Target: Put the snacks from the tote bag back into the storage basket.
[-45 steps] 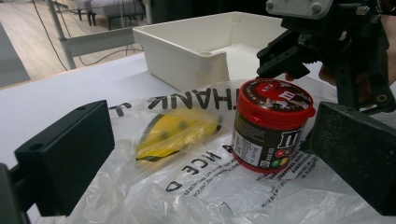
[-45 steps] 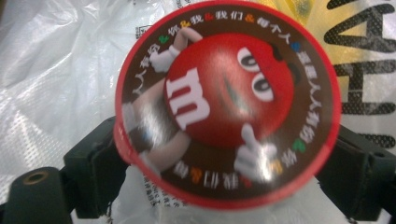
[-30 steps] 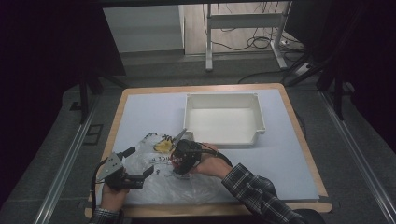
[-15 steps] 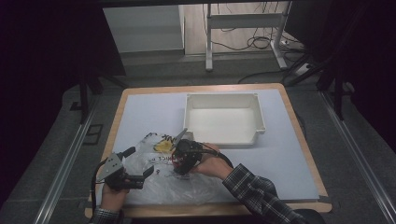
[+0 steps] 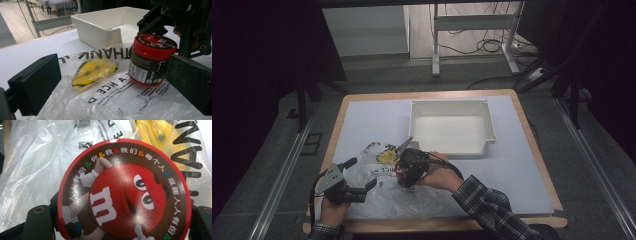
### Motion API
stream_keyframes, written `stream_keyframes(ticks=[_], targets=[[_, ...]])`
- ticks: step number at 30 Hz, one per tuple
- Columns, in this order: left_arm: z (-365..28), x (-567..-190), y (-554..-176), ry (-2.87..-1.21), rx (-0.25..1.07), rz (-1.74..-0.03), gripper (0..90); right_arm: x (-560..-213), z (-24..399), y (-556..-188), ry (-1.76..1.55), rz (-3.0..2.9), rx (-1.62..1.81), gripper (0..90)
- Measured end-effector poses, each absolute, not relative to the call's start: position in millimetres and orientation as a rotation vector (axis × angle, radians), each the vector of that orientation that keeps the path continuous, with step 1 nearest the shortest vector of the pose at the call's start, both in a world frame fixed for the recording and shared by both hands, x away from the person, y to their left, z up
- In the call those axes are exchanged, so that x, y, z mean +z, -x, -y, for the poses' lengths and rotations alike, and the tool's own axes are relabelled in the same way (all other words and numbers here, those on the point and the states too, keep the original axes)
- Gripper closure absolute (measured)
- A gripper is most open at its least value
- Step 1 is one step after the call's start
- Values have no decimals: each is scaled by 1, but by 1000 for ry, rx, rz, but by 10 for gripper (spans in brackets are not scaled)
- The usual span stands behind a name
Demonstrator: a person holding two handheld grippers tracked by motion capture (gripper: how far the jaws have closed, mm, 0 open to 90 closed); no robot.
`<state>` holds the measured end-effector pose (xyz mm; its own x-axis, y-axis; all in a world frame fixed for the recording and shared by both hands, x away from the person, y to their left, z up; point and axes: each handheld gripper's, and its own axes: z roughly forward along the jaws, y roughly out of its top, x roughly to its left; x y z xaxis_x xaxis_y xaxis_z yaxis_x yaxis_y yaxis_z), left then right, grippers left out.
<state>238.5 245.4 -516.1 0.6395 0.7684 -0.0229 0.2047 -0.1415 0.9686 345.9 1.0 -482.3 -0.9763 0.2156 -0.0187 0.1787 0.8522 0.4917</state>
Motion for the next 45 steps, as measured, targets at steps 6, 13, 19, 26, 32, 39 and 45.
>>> stream_keyframes(ticks=[6, 13, 19, 26, 32, 39, 45], targets=[[-245, -516, -238, -1679, 596, -806, 0, -480, 2, -344, -312, -2954, 783, 259], [-245, -516, -238, -1680, 596, -805, 0, -472, 7, -343, -307, -2944, 791, 259], [-245, -516, -238, -1680, 597, -804, 0, -466, 12, -343, -302, -2940, 797, 259], [-245, -516, -238, -1680, 600, -803, 0, -458, 21, -344, -316, -2916, 807, 259], [-245, -516, -238, -1680, 602, -803, 0, -452, 29, -346, -332, -2906, 817, 259], [-244, -516, -238, -1682, 603, -802, 0, -446, 40, -349, -340, -2889, 812, 259], [-244, -516, -238, -1682, 603, -802, 0, -444, 47, -353, -360, -2882, 818, 259]])
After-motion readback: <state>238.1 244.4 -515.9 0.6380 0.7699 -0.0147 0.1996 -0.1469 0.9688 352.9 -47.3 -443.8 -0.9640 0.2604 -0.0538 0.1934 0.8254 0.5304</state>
